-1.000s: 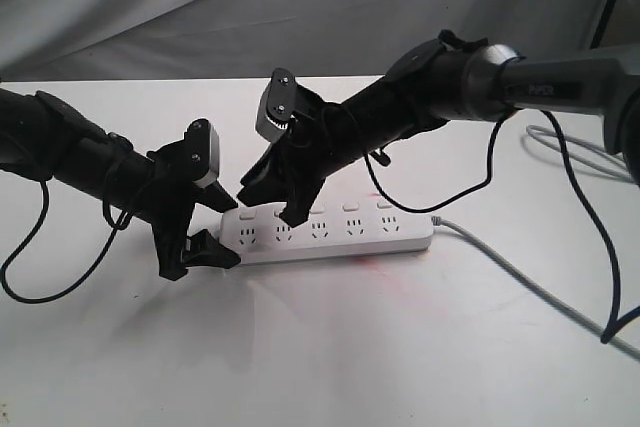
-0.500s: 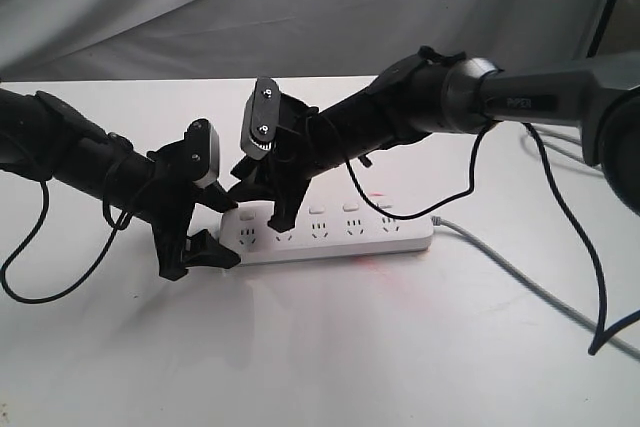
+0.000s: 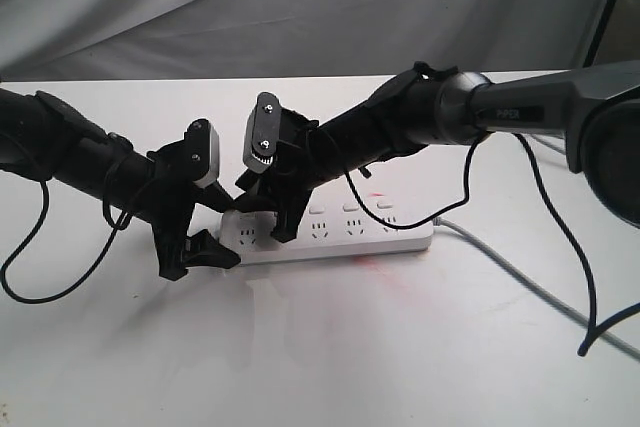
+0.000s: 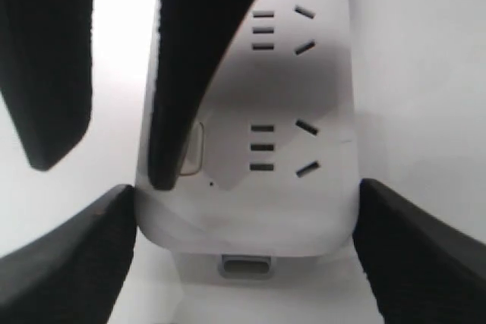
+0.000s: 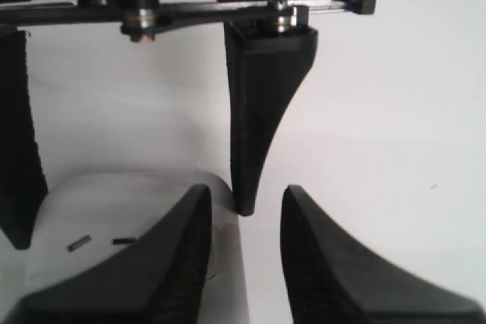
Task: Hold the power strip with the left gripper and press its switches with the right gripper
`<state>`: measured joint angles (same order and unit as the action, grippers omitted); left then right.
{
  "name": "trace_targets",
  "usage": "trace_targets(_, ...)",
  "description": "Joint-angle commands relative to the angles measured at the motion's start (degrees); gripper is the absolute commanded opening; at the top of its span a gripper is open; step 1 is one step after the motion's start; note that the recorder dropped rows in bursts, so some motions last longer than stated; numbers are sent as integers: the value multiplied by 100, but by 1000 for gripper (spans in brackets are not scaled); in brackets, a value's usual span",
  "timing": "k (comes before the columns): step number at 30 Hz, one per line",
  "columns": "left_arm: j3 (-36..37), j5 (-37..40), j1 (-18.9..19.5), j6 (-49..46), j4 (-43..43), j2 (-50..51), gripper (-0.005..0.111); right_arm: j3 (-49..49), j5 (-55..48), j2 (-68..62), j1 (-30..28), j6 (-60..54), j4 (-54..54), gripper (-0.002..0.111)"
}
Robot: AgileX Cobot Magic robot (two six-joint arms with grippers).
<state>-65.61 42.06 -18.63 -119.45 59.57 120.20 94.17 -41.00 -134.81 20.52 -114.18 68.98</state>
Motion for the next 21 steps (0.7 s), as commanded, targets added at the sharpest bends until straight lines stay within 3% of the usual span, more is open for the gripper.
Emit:
trace_targets(1,-3,-97,-16,-49,-189,7,67,31,32,-78,9,-59,58,30)
trace_targets(21,-3,-97,-16,-49,-189,7,67,31,283,-91,9,205,-886,30)
